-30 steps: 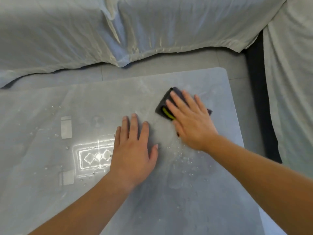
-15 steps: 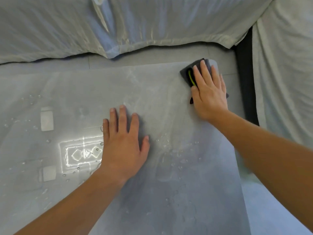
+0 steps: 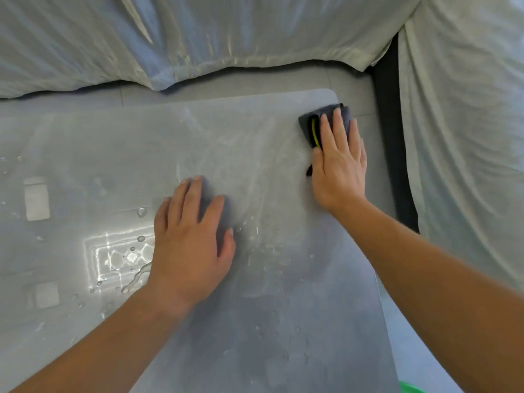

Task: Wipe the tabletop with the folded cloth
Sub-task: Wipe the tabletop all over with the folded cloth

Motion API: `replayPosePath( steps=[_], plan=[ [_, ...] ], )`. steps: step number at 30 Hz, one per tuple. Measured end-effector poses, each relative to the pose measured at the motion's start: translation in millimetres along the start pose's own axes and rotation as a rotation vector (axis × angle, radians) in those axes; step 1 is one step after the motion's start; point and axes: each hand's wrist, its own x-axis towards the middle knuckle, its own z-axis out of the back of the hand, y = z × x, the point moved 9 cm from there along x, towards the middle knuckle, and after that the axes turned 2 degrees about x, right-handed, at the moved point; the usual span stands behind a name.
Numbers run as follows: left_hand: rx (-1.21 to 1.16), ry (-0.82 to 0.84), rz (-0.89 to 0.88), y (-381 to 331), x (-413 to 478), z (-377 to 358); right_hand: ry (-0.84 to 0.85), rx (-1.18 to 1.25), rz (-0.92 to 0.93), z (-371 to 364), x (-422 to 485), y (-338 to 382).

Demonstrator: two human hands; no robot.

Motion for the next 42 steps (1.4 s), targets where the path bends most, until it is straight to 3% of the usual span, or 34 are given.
replayPosePath(
  steps=[5,11,15,19,24,26,31,33,37,39,42],
  plan=[
    [0.021,0.023,-0.016,-1,-15,-5,0.040,-0.074,0.088,-25,-123,-2],
    [-0.022,0.027,-0.018,5,-12,-2,-0.007,0.061,0.052,-23,-18,48],
    [-0.016,0.084,-0.061,6,-18,-6,0.057,-0.071,0.401,-39,-53,79],
    [0.030,0.074,-0.080,2,-29,-3,0.169,-0.239,0.721,-43,-94,57],
    [0.035,0.057,-0.054,-10,-51,-13,0.044,-0.079,0.326,-24,5,70],
    [0.037,0.068,-0.022,-10,-55,-14,0.027,-0.103,0.398,-30,-19,78],
    [0.002,0.068,0.008,-7,-72,-10,0.201,-0.185,0.744,-49,-123,56],
    [0.002,0.055,-0.008,-6,-78,-10,0.187,-0.149,0.714,-40,-92,58],
    [0.016,0.040,-0.009,-3,-90,-13,0.083,-0.027,0.395,-29,-31,78],
    [0.016,0.058,-0.008,-2,-94,-15,0.080,-0.062,0.472,-40,-67,84],
    [0.015,0.075,-0.026,-3,-100,-20,0.193,-0.165,0.737,-58,-148,71]
  ],
)
